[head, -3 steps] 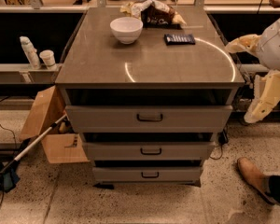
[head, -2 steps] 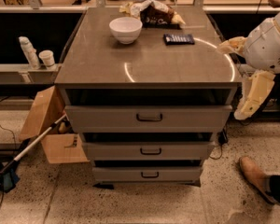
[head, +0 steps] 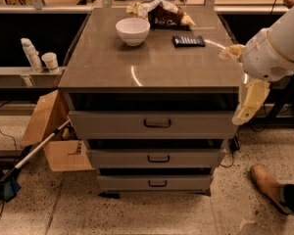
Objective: Open top drawer
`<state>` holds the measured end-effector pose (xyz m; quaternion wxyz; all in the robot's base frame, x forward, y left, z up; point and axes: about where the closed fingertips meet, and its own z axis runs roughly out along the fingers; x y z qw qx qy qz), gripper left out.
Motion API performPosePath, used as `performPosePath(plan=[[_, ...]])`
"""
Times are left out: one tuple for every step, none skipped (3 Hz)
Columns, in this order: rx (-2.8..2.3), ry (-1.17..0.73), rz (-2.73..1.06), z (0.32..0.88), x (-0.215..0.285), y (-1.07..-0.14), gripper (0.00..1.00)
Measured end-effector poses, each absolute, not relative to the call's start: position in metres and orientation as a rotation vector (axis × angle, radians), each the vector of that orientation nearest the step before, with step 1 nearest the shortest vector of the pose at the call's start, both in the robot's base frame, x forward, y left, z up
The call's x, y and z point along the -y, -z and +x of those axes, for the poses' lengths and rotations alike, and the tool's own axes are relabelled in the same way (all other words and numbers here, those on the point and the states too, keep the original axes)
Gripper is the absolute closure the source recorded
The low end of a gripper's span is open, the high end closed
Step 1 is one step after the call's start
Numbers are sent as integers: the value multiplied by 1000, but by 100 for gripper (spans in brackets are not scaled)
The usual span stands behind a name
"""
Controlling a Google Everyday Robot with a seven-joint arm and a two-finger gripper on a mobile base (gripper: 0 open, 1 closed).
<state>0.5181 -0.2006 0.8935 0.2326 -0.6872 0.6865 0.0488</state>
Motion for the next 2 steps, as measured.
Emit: performPosePath(plan=[[-1936, -139, -1860, 521, 206, -873, 0], [-2025, -240, -1821, 518, 217, -830, 0]])
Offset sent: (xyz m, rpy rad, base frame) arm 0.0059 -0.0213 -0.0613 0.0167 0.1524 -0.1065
